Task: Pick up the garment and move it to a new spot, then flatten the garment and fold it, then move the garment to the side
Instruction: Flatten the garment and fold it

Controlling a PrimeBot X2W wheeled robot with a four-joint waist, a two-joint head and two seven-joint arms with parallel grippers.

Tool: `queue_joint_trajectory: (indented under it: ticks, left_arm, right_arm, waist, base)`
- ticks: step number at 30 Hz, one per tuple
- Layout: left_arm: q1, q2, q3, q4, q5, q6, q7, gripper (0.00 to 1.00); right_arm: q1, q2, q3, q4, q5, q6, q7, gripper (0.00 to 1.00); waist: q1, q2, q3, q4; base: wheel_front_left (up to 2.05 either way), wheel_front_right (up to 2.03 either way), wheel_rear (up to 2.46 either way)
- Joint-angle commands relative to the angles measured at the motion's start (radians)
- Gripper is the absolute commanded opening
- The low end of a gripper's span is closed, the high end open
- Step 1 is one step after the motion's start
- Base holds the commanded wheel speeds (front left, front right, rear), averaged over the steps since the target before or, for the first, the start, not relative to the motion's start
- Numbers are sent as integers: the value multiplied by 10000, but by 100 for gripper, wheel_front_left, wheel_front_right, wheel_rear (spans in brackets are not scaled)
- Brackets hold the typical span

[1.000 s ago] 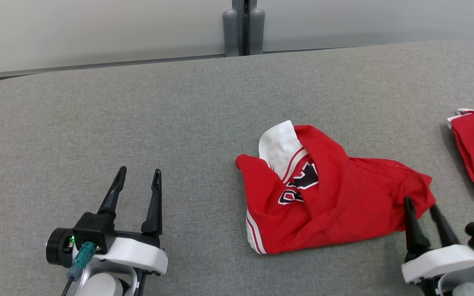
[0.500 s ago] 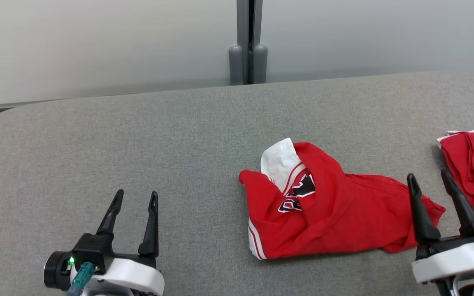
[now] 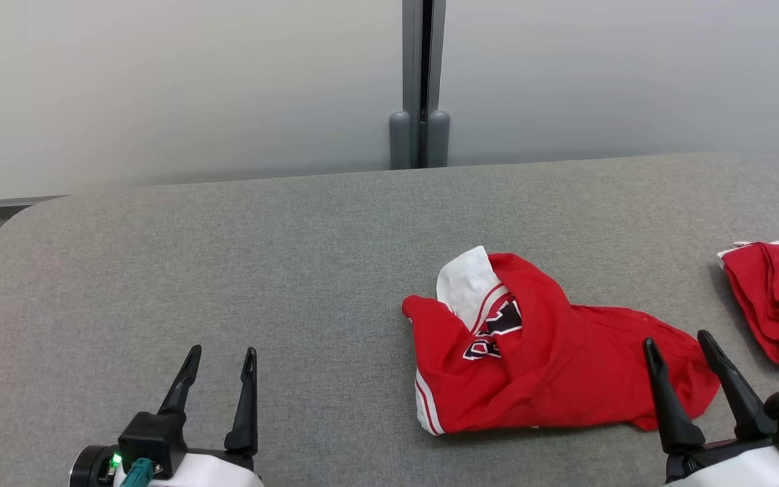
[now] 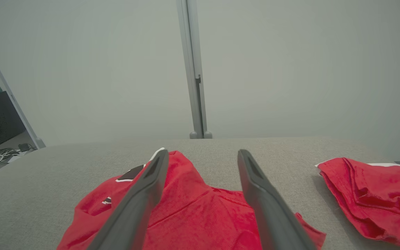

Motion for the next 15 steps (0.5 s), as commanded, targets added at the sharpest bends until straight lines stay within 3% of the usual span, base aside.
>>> queue_joint_trajectory:
  ticks: [1,15]
  left_arm:
    - [55,61,-4,-45,-31,69,30,100]
    - [-145,79,-166,-136,-93,20,103,100]
  right_arm:
    - [77,-13,-56,-104,-43,0,55,100]
    - [2,52,-58,-179,62,0,141,100]
  waist:
    - [0,0,16,8]
    - [0,0,169,4]
  base:
    - [0,0,0]
    - [0,0,0]
